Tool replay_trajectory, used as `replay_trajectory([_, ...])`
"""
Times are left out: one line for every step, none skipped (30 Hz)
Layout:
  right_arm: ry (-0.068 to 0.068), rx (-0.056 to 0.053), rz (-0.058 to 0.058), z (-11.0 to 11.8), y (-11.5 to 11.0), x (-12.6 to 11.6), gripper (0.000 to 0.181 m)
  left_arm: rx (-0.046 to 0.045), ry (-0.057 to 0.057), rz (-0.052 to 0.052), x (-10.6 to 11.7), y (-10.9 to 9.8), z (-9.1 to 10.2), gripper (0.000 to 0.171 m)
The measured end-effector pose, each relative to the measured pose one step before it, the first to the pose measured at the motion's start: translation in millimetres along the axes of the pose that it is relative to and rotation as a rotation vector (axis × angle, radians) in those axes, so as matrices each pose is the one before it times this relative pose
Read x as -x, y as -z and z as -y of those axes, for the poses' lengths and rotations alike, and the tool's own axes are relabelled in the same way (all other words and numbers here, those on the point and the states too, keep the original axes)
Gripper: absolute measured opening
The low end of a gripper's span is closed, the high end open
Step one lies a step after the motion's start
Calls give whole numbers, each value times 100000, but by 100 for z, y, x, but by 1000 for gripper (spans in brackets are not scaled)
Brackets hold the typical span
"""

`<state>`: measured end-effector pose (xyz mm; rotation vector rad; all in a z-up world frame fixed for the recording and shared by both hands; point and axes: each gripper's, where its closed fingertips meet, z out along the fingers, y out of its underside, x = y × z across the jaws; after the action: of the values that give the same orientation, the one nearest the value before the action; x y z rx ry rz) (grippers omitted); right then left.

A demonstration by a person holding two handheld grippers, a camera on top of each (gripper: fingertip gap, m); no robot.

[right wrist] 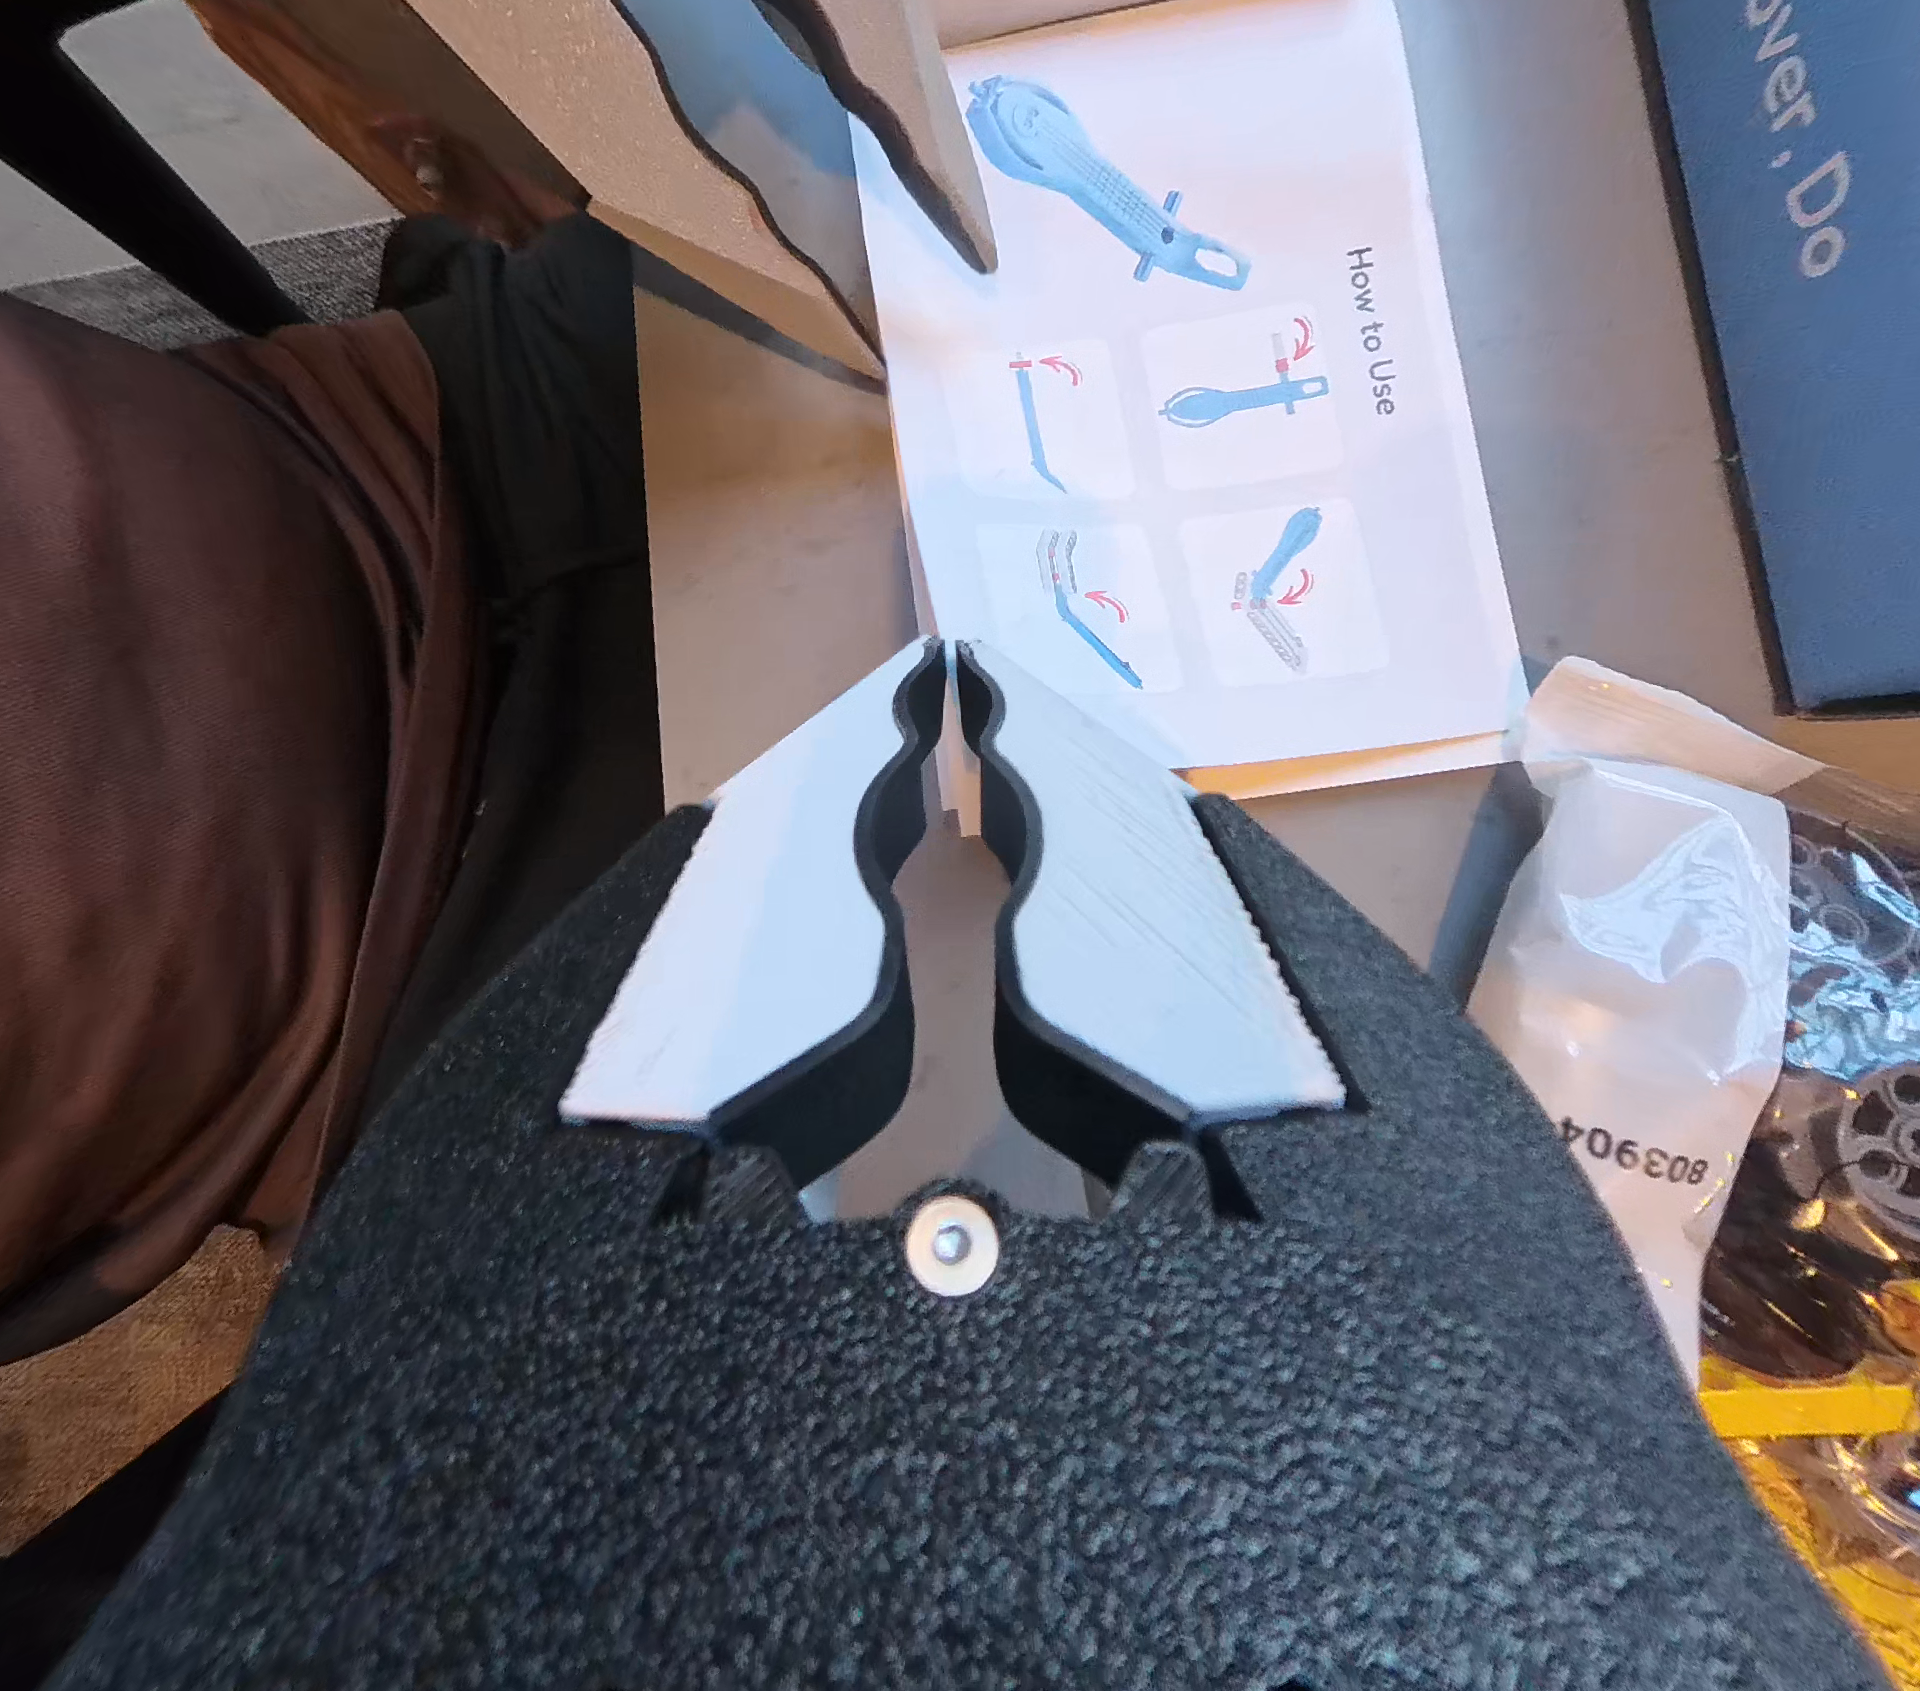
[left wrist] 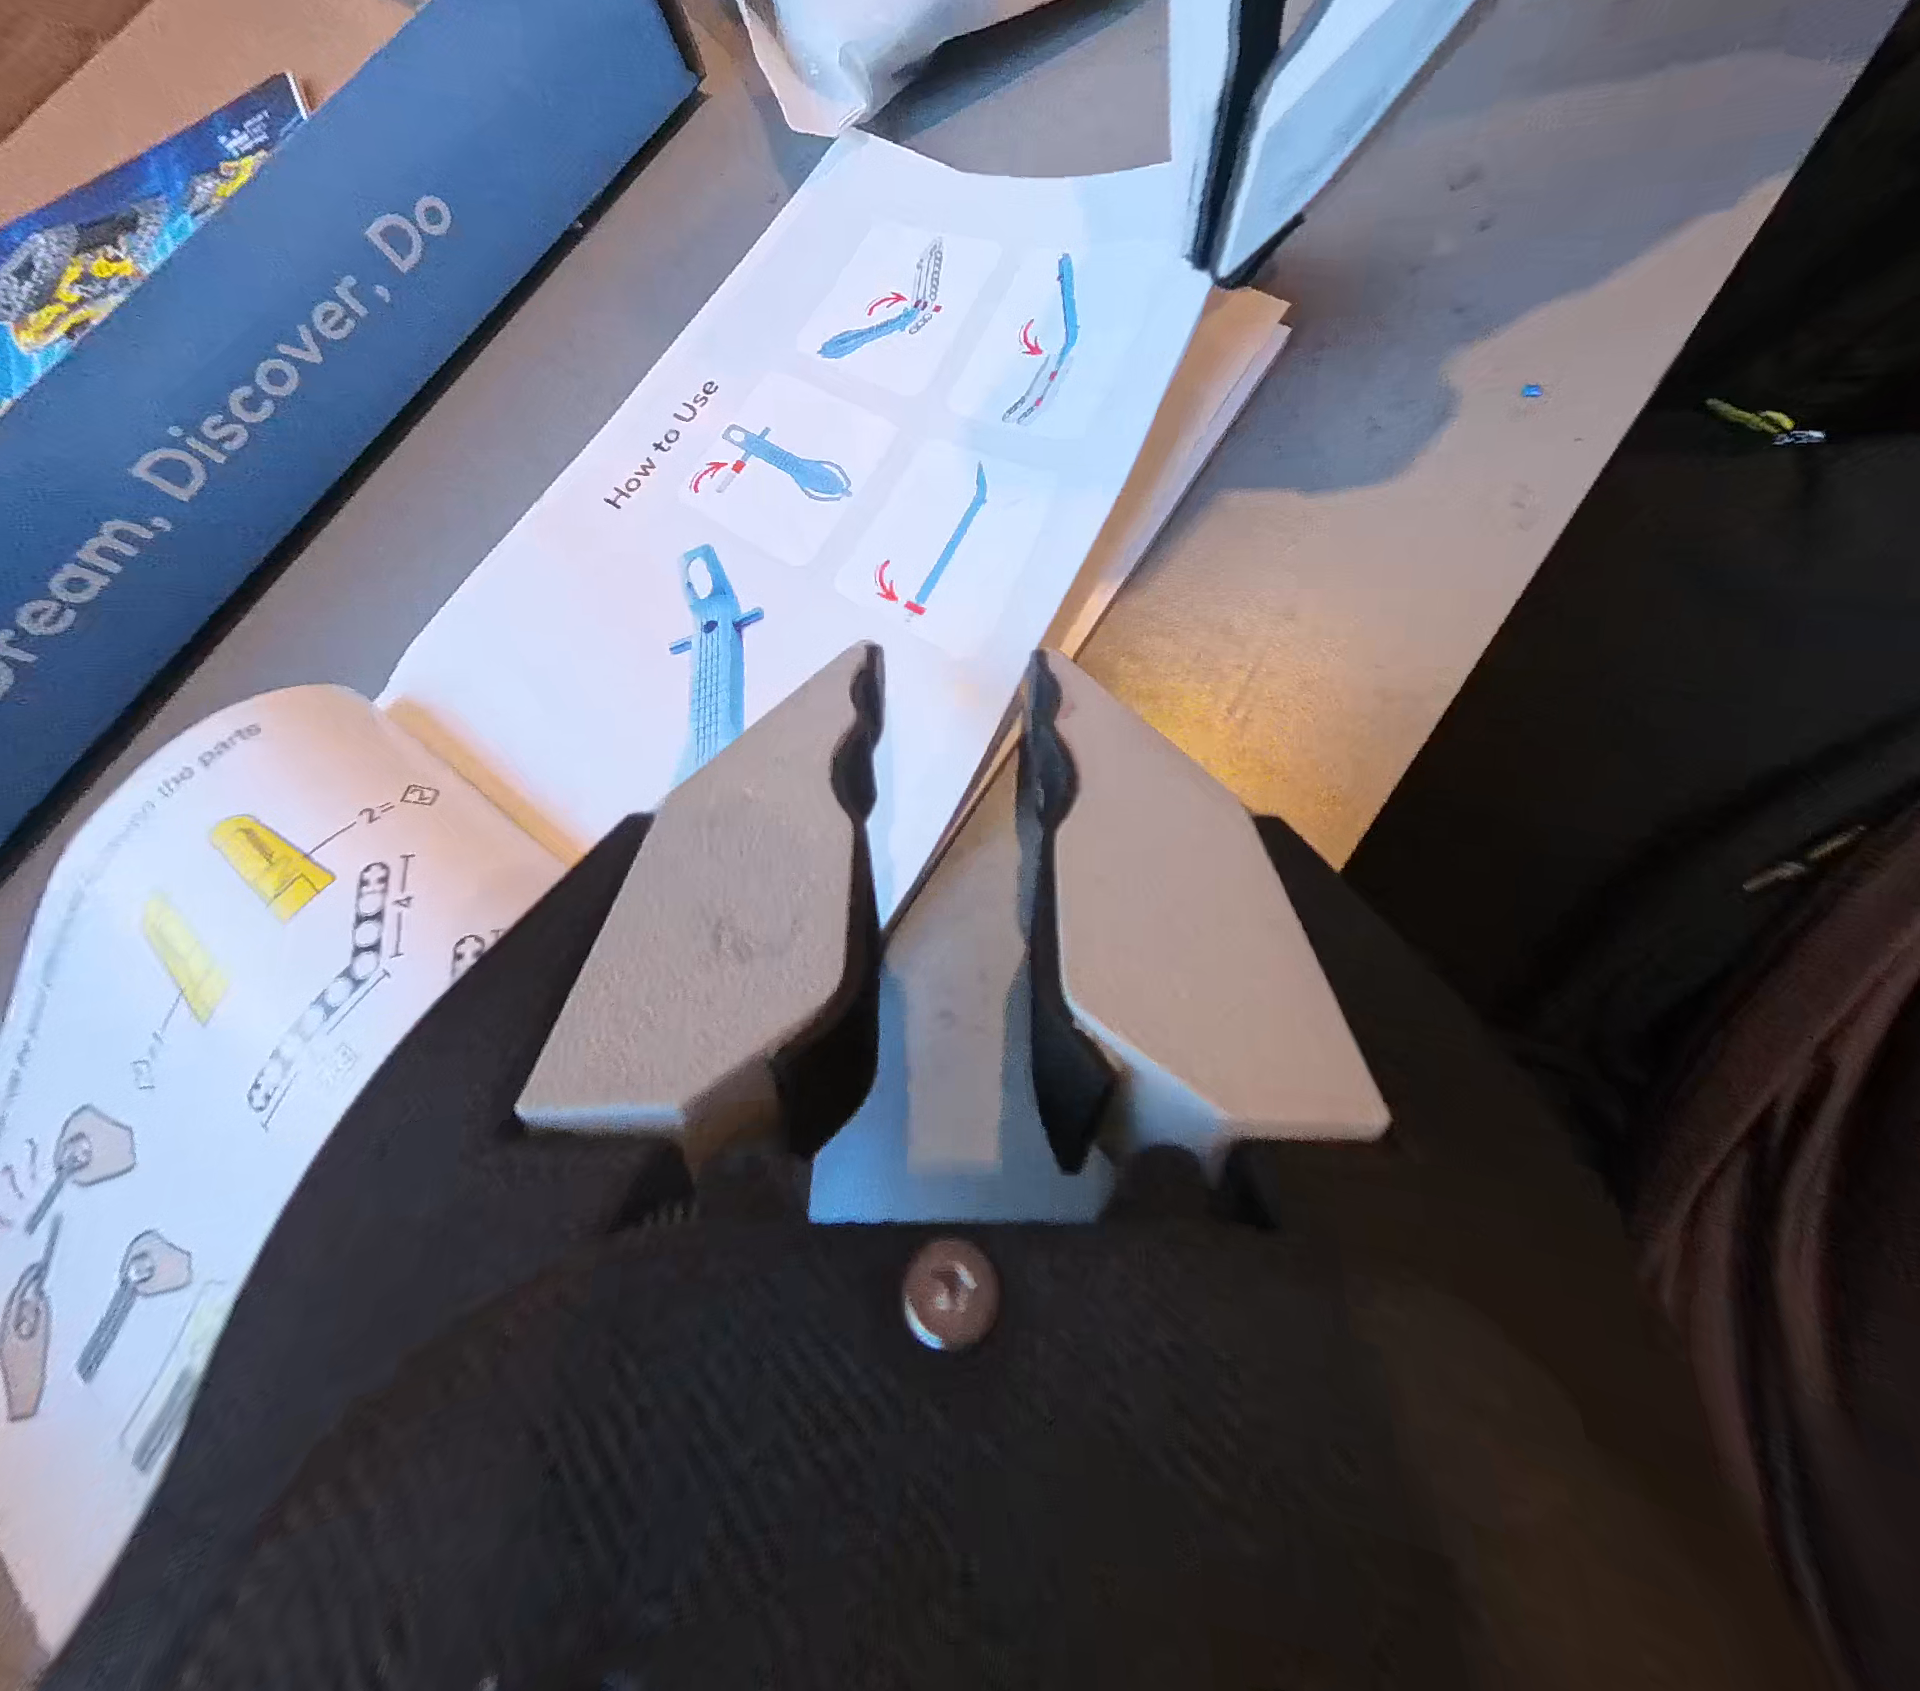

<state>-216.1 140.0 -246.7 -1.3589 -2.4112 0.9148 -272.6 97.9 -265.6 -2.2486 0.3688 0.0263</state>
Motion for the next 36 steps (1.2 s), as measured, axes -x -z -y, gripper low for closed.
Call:
replay_trajectory([96,380,-15,-67,-54,6,2,474,903,-952,-64,-50,-110,25])
replay_trajectory([-31,179,-72,-17,-58,-10,2,415,584,-625,-68,-74,-111,26])
replay_trajectory([-197,178,71,-7,-50,9,2,323,108,-691,-124,-68,-82,26])
replay_trajectory([-310,250,185,-10,-50,27,1,56,-350,-571,-170,-42,-30,26])
replay_trajectory([-248,217,70,-7,-27,20,1,34,-688,-473,-199,-26,8,26])
replay_trajectory([-171,71,67,-1,-25,3,1,19,-901,-165,-164,-26,40,26])
replay_trajectory([-418,-5,413,-11,-25,56,1,20,-892,-63,-135,-39,52,26])
replay_trajectory([-746,-69,670,-1,-34,64,1,88,-553,-31,-119,-45,47,26])
replay_trajectory([-957,-239,689,10,-41,42,1,-24,-294,-404,-151,-68,44,26])
replay_trajectory([-1176,-216,723,2,-39,16,1,7,57,-578,-162,-82,19,26])
replay_trajectory([-1478,-51,846,-39,-53,12,1,-179,409,-687,-178,-93,53,26])
replay_trajectory([-1604,135,641,-61,-71,-38,1,-624,714,-1403,-296,-82,146,26])
replay_trajectory([-1299,225,-86,-84,-84,-144,0,-865,821,-1512,-324,-75,212,26])
replay_trajectory([-808,398,-820,-107,-93,-244,0,-574,292,-554,-176,-61,162,26])
replay_trajectory([-283,591,-1135,-127,-89,-248,0,124,-477,1014,71,-42,26,25])
replay_trajectory([113,243,-725,-63,-59,-125,0,587,-739,1694,222,-26,-65,25])
replay_trajectory([170,-282,64,47,-20,29,0,561,-469,1130,185,-16,-94,25])
replay_trajectory([104,-466,253,111,11,79,0,120,284,173,63,-17,-44,25])
replay_trajectory([70,-499,-197,136,60,2,0,-338,951,-462,-16,1,21,25])
replay_trajectory([98,-684,-695,184,83,-72,0,-668,980,-233,14,6,85,25])
replay_trajectory([89,-1003,-823,237,146,-98,0,-552,523,-122,4,25,94,25])
replay_trajectory([-35,-1231,-626,263,163,-69,0,-299,-37,33,-17,7,87,25])
replay_trajectory([-122,-1433,-283,292,189,-19,0,-473,-323,525,18,22,122,25])
replay_trajectory([-173,-1667,-237,328,197,3,0,-889,-401,564,-6,24,186,25])
replay_trajectory([-281,-1696,-553,341,192,-48,0,-831,-370,116,-95,22,200,25])
replay_trajectory([-350,-1581,-660,344,188,-69,0,-609,-357,195,-78,2,172,25])
replay_trajectory([-273,-1669,-443,359,177,-24,0,-489,-491,598,-15,-9,133,25])
replay_trajectory([-195,-1822,-105,384,162,40,0,-521,-583,867,24,5,127,24])
replay_trajectory([-177,-1750,65,363,148,81,0,-533,-702,827,26,-2,85,22])
replay_trajectory([-74,-1656,-53,361,126,78,0,-328,-900,1061,60,-1,8,18])
replay_trajectory([90,-1573,-214,346,116,74,0,296,-922,2167,256,-16,-114,16])
replay_trajectory([229,-1166,-317,278,80,68,0,655,-770,3396,494,4,-183,13])
replay_trajectory([428,-625,-578,195,35,25,0,498,-695,2857,448,35,-167,5])
replay_trajectory([614,-271,-868,116,1,-15,0,-45,-194,1522,294,52,-69,0])
replay_trajectory([616,119,-741,21,-25,-25,0,-4,705,783,243,25,-50,0])
replay_trajectory([428,495,-586,-74,-60,-53,0,586,1291,1787,439,-8,-130,0])
